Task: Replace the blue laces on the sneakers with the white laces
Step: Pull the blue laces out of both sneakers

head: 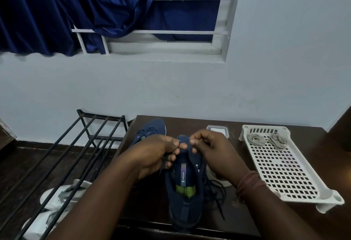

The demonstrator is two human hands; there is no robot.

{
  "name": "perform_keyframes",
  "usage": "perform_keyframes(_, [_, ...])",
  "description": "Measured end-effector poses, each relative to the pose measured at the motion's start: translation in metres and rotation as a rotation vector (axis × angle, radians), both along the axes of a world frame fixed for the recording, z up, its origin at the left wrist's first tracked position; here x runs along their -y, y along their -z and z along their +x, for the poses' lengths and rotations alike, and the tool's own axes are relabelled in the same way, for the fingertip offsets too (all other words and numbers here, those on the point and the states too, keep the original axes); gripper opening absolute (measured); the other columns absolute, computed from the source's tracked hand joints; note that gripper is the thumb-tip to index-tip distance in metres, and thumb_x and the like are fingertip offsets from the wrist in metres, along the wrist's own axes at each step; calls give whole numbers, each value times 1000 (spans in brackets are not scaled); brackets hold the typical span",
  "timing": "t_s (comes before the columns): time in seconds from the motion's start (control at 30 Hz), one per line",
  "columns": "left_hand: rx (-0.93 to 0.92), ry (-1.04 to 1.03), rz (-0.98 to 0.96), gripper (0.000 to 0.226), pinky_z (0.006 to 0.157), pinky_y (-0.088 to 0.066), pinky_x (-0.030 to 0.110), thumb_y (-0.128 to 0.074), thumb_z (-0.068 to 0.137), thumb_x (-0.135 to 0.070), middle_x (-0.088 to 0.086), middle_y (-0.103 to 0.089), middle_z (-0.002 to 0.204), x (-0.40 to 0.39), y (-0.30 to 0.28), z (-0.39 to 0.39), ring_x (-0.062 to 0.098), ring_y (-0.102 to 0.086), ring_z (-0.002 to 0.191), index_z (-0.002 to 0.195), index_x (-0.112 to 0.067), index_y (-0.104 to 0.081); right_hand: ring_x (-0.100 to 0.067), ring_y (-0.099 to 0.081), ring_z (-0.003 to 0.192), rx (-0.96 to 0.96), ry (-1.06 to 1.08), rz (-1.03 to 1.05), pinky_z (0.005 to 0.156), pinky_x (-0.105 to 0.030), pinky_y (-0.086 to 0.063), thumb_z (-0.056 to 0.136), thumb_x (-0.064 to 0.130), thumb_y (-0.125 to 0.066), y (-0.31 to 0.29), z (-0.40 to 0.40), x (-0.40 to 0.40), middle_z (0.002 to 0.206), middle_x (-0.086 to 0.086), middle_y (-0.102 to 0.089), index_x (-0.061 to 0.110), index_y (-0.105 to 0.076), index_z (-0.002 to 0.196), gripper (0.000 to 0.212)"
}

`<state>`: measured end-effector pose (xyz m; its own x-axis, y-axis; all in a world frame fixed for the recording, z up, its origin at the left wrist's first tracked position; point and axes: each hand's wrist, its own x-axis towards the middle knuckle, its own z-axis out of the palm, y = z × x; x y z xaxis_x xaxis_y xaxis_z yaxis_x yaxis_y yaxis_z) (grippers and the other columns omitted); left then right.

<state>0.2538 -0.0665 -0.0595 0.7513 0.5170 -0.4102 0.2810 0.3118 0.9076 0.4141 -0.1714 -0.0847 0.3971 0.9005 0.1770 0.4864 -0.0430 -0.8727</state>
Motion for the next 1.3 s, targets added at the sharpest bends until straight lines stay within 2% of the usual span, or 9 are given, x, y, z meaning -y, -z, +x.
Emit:
perform_keyframes(0.17, [76, 160, -150, 24, 63, -51, 22, -47, 103, -5, 3, -65, 81, 8, -5, -5, 9, -60, 68, 112, -2, -69, -3, -61, 68, 104, 205, 105, 62, -12, -44, 93, 18, -62, -7, 4, 2, 72, 5, -67, 22, -68, 79, 16])
perform_keyframes(0.33, [227, 18, -368, 25, 70, -60, 24, -61, 87, -2, 11, -74, 109, 5, -9, -7, 14, -73, 84, 108, -5, -75, -4, -59, 62, 151, 116, -42, 61, -19, -45, 92, 18, -63, 3, 2, 4, 68, 2, -67, 21, -68, 75, 19])
perform_keyframes(0.5, [396, -272, -453, 26, 76, -61, 26, -62, 86, -2, 14, -73, 114, -5, -7, -2, 16, -75, 87, 111, -1, -71, -12, -58, 63, 221, -67, -125, 67, -32, -49, 94, 25, -63, 11, -10, 2, 67, -1, -64, 16, -67, 73, 23])
perform_keyframes(0.6, [439, -393, -414, 30, 83, -59, 28, -51, 94, 9, 17, -72, 116, -14, 2, 4, 20, -73, 96, 120, 2, -64, -7, -58, 68, 288, -229, -105, 71, -34, -50, 96, 26, -58, 11, -24, 0, 73, 6, -65, 16, -70, 85, 19])
perform_keyframes(0.73, [393, -437, -156, 38, 90, -58, 30, -49, 94, 15, 15, -70, 120, -20, 12, 10, 21, -69, 108, 125, -1, -62, -1, -54, 69, 421, -246, 5, 63, -13, -38, 97, 24, -56, -7, -25, 2, 69, 16, -56, 28, -59, 78, 20])
perform_keyframes(0.8, [264, -400, 130, 39, 90, -57, 27, -54, 94, 12, 11, -70, 122, -16, 12, 12, 16, -68, 110, 125, -9, -63, -1, -54, 72, 448, -200, 31, 63, -12, -38, 95, 23, -58, -17, -18, 5, 71, 14, -56, 26, -61, 78, 17])
perform_keyframes(0.87, [177, -303, 232, 33, 76, -57, 19, -57, 94, 8, 12, -72, 116, -9, 10, 16, 12, -71, 99, 118, -13, -67, 1, -53, 76, 486, -130, 85, 68, -10, -38, 95, 22, -59, -23, -9, 8, 76, 15, -56, 25, -64, 83, 14])
perform_keyframes(1.07, [104, 59, 142, 26, 77, -57, 23, -47, 101, 1, 18, -74, 104, 12, 8, 19, 14, -70, 86, 115, 1, -69, -1, -61, 82, 422, 125, 188, 72, -14, -44, 82, 14, -75, -23, 13, 8, 81, 15, -66, 26, -72, 80, 12])
perform_keyframes(1.3, [179, 124, -96, 30, 71, -52, 21, -41, 103, 0, 7, -68, 88, 11, 5, 17, 10, -61, 74, 117, 7, -67, 1, -64, 75, 215, 174, 65, 68, -17, -48, 84, 15, -72, 0, 20, 4, 73, 15, -70, 26, -75, 73, 16])
